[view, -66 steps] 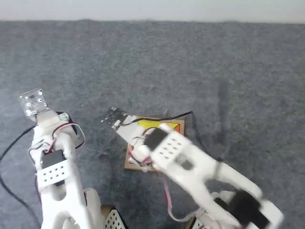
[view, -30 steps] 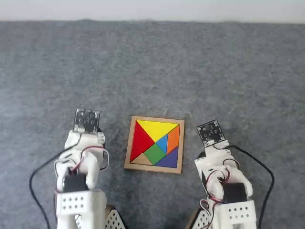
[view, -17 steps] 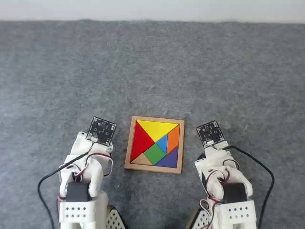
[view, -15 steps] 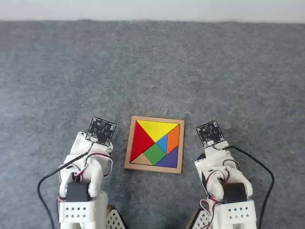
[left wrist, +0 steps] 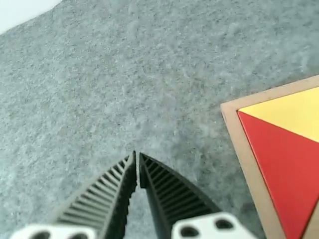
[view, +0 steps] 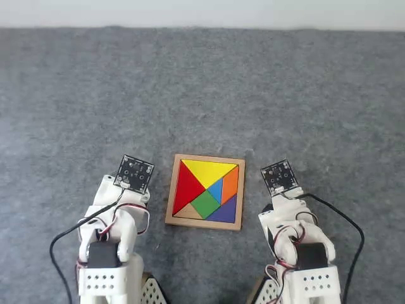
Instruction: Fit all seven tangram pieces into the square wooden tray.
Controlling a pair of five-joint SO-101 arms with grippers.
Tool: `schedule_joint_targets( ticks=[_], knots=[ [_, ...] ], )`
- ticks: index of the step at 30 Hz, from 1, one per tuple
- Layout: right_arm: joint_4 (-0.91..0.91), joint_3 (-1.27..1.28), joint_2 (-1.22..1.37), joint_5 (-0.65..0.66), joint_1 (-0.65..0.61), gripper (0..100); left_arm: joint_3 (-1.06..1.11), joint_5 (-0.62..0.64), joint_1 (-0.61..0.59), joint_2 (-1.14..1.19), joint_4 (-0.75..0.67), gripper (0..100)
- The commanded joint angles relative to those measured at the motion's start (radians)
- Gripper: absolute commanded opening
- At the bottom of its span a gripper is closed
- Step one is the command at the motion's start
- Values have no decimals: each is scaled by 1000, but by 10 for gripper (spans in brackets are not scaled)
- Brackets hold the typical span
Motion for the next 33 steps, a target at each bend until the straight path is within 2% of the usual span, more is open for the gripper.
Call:
schedule_joint_targets(
  ticks=[1,33],
  knots=[
    [7,18,10,8,12,23,-7,-9,0,11,9,15],
    [7,18,10,8,12,23,-5,-9,-2,8,37,14]
  ],
)
